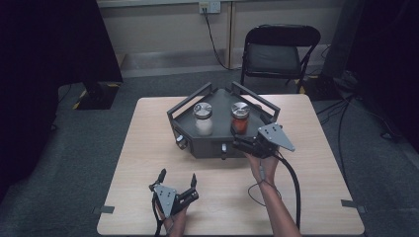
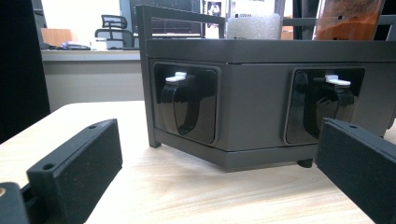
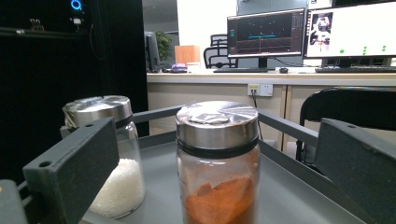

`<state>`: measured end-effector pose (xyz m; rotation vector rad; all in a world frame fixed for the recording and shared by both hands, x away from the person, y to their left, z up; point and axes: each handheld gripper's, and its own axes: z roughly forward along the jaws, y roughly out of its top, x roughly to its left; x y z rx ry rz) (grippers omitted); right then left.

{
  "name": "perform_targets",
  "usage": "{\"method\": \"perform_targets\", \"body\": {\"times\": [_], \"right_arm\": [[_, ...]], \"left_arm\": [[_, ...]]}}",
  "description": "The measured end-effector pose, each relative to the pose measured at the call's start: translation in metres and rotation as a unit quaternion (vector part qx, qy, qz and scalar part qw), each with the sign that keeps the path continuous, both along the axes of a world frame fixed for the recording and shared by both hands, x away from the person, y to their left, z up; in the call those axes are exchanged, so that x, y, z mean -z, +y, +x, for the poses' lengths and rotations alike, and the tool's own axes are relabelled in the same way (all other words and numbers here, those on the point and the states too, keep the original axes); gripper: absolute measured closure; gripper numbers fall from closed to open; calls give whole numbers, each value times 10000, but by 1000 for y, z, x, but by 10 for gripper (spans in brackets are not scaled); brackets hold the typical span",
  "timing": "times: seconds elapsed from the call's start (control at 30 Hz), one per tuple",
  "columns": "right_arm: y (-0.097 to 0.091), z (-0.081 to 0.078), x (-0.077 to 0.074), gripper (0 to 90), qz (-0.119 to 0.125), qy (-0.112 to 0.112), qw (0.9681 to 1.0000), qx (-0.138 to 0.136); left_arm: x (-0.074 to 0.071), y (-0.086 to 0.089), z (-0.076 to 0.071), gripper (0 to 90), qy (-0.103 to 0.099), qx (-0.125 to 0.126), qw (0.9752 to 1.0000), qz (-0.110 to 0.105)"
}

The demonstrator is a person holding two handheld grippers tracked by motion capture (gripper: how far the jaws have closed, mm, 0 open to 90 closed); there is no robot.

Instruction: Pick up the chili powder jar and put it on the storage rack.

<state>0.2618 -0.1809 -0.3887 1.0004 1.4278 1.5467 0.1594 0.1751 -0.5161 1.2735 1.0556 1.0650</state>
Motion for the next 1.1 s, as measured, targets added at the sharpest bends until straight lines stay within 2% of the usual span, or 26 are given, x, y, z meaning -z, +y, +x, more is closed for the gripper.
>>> {"method": "perform_targets", "body": {"times": [0.27,0.43,1.1], "right_arm": [[-5,-16,3,0,2,14,10000,41],[-8,-27,6,0,-103,-2,9999,75],[-26,-68,34,0,-82,-255,9991,322]], "left_arm": [[0,0,0,3,1,0,10000,5],[0,0,0,3,2,-1,10000,5],[0,0,0,4,2,-14,10000,6]]}}
